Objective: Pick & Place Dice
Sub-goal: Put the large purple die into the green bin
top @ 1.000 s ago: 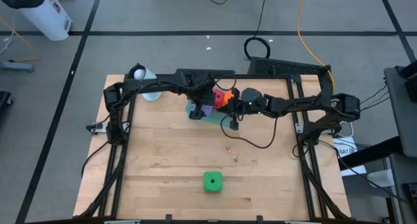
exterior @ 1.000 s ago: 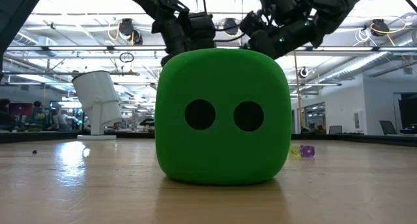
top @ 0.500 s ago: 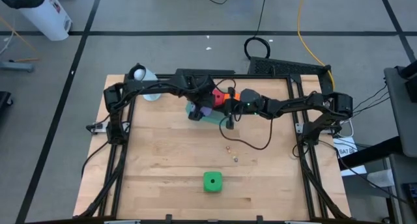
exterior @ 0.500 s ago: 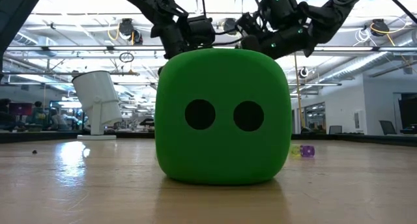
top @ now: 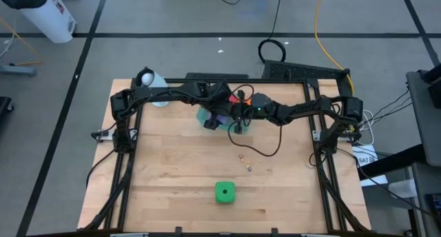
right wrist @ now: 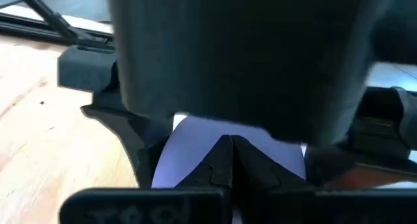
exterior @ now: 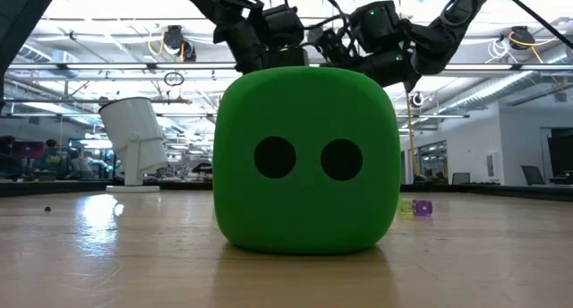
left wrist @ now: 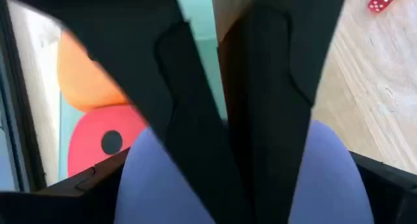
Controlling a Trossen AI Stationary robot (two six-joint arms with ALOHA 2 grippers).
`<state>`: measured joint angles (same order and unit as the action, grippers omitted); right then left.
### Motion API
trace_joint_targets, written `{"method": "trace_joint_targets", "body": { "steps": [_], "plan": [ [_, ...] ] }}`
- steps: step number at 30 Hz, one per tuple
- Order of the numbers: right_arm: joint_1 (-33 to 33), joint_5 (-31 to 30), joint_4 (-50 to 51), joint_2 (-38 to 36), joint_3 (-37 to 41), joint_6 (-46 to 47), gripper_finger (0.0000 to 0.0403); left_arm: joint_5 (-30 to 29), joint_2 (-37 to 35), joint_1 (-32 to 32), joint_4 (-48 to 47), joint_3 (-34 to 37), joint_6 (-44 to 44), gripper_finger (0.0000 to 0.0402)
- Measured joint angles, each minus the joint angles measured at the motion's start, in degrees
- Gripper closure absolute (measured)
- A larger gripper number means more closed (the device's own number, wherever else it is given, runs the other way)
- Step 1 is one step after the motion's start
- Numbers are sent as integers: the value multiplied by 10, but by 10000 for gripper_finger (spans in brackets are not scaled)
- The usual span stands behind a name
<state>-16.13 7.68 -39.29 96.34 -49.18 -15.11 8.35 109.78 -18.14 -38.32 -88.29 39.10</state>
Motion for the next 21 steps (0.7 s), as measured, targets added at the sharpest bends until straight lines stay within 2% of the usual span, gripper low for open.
{"method": "trace_joint_targets", "body": {
  "steps": [3, 6, 21],
  "plan": [
    [0, 2, -7, 2, 0, 0, 403, 16, 0, -6, -13, 0, 1, 3],
    [-4, 16, 28, 1, -11, 0, 403, 34, 0, -7, -19, -1, 9, 4],
    [-26, 64, 111, -1, -18, 10, 403, 73, -13, -12, -25, 0, 20, 4]
  ]
}}
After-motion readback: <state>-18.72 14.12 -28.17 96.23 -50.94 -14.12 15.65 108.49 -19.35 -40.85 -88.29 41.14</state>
